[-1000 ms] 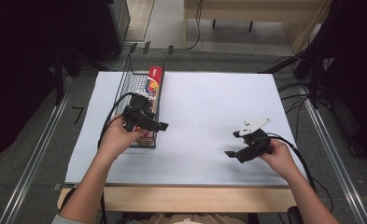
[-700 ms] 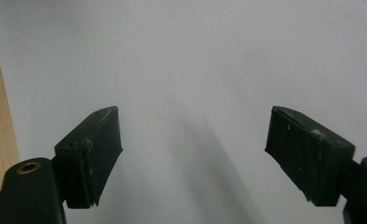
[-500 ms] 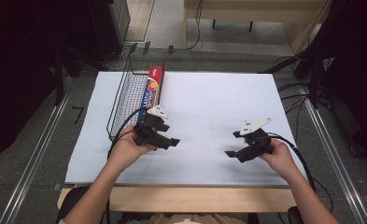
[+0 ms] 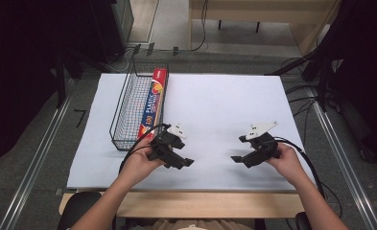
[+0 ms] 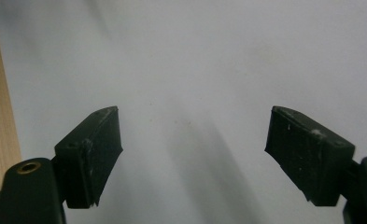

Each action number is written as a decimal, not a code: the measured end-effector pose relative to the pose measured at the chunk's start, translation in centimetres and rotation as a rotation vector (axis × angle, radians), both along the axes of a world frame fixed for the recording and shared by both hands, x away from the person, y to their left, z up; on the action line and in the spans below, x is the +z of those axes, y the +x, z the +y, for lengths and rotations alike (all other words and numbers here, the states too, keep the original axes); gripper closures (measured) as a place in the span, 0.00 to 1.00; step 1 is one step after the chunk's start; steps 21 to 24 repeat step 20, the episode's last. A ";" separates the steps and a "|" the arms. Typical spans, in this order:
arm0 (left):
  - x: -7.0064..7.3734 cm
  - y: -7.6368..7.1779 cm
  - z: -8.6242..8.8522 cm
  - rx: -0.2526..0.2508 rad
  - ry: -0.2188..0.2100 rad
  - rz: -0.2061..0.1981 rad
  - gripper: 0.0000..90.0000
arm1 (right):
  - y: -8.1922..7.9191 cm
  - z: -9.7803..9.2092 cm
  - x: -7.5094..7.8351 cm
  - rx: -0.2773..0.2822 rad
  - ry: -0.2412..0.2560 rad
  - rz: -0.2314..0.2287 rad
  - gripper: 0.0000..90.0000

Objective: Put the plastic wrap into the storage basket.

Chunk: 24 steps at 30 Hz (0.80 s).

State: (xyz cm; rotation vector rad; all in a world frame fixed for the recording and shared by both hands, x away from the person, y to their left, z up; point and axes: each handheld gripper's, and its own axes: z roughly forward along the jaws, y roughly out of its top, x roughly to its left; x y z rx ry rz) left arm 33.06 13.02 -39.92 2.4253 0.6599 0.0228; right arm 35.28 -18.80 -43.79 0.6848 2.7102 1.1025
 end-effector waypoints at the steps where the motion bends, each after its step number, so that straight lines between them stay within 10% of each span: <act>1: -0.1 0.0 0.0 -0.006 -0.001 -0.006 0.32 | 0.0 0.0 0.0 0.001 -0.001 0.003 0.21; 24: -2.7 0.5 -1.0 -0.060 0.071 -0.053 0.26 | 0.0 0.1 -0.5 0.022 -0.034 0.011 0.21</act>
